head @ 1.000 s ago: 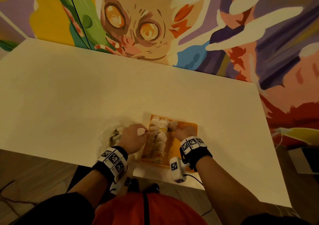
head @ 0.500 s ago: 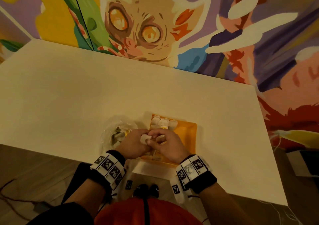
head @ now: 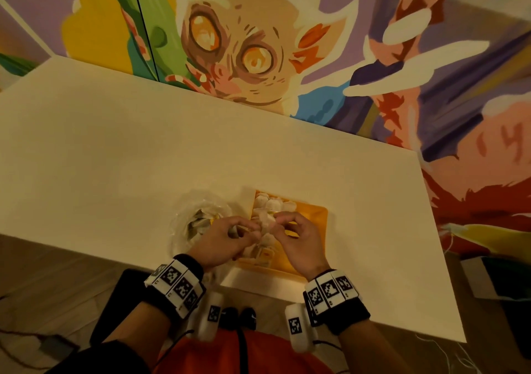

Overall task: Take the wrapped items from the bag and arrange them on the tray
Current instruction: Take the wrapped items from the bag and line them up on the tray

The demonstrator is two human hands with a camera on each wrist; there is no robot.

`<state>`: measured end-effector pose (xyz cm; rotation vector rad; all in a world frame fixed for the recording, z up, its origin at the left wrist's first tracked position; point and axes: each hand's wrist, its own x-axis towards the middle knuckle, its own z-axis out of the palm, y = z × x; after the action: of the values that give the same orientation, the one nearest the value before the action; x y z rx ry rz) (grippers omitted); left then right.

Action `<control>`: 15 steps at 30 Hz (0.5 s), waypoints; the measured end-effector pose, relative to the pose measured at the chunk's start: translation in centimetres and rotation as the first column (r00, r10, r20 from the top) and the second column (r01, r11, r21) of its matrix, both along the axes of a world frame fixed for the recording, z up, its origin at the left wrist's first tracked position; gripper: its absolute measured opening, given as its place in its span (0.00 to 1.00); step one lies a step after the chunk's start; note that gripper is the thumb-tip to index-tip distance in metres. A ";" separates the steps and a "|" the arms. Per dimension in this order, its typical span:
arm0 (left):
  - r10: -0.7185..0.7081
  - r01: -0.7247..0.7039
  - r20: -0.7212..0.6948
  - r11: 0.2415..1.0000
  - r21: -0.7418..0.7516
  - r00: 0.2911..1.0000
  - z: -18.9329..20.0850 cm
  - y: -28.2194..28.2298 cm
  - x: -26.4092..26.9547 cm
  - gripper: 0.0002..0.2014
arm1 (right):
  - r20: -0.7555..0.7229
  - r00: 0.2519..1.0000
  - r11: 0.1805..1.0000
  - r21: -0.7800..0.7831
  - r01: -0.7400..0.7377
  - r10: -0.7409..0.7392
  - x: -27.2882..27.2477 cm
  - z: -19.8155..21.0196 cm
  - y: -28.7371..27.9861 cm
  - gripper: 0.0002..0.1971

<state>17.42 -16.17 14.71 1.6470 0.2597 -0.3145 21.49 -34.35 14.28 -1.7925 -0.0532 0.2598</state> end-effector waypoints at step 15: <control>-0.055 0.023 0.220 0.989 0.145 0.974 0.1 -0.5 2.0 0.05 | 0.008 0.999 0.995 -0.091 -0.041 0.042 -0.5 -1.1 0.4 0.05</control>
<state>19.43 -16.70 14.77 1.8132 0.0810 -0.1395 21.00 -33.90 13.21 -1.8846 -0.0871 0.2867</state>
